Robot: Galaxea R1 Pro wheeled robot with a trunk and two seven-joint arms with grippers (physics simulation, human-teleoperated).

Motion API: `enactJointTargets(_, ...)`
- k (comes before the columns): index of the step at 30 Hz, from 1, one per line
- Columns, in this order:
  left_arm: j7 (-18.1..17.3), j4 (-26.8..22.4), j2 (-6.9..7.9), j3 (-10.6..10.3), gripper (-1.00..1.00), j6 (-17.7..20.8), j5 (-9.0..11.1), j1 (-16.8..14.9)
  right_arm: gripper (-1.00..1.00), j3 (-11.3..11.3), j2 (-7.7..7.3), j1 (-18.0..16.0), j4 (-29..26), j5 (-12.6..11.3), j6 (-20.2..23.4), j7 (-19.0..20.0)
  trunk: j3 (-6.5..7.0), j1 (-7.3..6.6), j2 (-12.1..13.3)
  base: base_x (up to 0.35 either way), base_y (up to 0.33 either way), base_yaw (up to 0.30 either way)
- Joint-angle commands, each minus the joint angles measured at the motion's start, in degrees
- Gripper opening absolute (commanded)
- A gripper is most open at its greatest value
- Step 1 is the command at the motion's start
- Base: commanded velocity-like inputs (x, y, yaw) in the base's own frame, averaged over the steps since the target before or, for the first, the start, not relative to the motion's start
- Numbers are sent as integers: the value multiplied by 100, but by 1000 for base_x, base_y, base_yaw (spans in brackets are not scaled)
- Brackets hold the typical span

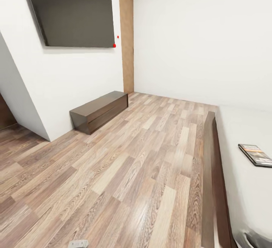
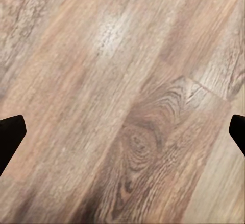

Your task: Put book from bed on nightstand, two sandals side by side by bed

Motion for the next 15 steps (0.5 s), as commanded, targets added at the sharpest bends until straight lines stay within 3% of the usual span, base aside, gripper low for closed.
enactJointTargets(1,-14,6,1,48,100,-22,-59,-3,100,-13,-2,-7,11,-42,7,25,14,-24,39,0,0,0)
enactJointTargets(15,-14,6,1,48,100,-31,-59,-3,100,-13,-4,-7,11,-42,11,25,32,-46,79,0,0,0)
